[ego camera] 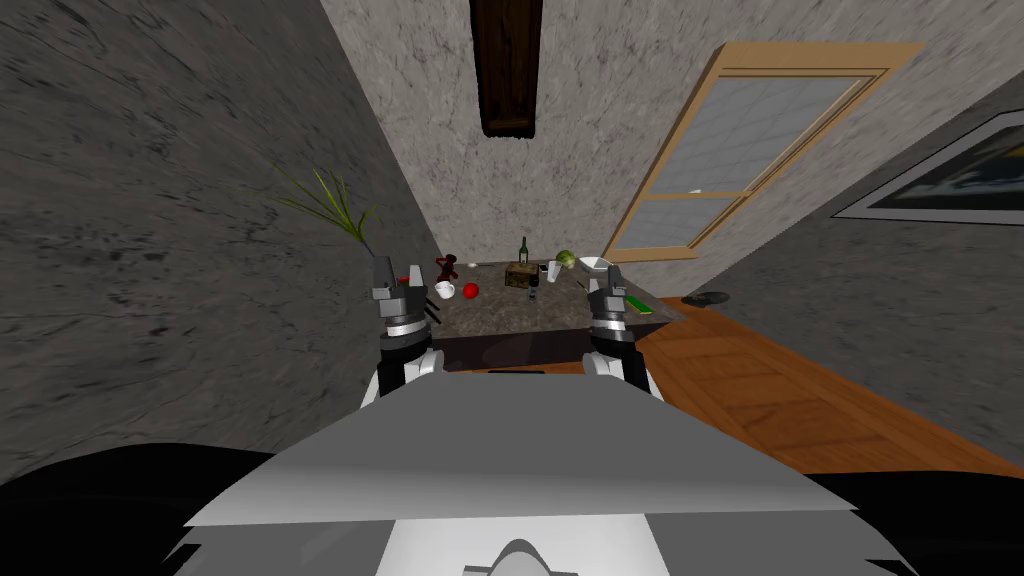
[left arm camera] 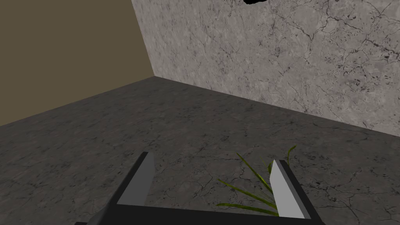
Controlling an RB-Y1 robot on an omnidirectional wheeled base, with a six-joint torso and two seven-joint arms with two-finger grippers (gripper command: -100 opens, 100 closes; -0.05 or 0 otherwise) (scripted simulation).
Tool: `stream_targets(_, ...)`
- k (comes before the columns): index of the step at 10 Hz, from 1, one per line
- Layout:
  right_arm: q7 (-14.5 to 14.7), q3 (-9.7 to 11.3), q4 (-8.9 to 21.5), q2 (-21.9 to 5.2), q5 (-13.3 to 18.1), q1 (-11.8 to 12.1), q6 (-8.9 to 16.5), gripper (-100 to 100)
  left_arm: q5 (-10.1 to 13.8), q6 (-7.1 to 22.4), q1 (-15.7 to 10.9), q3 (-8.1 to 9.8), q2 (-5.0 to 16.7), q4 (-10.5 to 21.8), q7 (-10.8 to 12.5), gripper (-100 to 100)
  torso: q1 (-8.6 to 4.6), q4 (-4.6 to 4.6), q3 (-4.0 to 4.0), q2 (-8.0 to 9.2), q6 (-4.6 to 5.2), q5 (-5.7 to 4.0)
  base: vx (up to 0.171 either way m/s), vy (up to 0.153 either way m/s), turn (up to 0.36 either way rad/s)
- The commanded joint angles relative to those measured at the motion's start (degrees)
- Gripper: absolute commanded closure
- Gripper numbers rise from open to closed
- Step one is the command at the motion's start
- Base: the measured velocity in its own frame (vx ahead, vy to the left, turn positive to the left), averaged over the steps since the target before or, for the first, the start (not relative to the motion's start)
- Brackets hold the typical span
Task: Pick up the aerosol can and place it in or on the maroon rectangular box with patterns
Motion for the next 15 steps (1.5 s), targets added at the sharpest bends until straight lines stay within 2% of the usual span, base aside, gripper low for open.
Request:
stream_targets(1,1.88,-0.01,1.38,-1.72,1.76,-0.56,1.55,-100,0.0,0.0,0.0,0.0,0.0,0.0,0.0,0,0.0,0.0,0.0,0.0,0.0,0.0,-0.071,-0.02,0.078)
stream_targets(7,7.94,-0.65,6.04,-3.85,7.11,-2.65,5.48,-100,0.0,0.0,-0.01,0.0,0.0,0.0,0.0,0,-0.07,0.08,0.2,0.34,-0.01,-0.02,-0.098,-0.03,0.064)
stream_targets(15,20.03,-3.6,16.02,-4.62,17.09,-7.74,10.4,-100,0.0,0.0,-0.01,0.0,0.0,0.0,0.0,0,0.0,0.08,0.18,0.31,0.0,0.0,-0.093,-0.001,0.09)
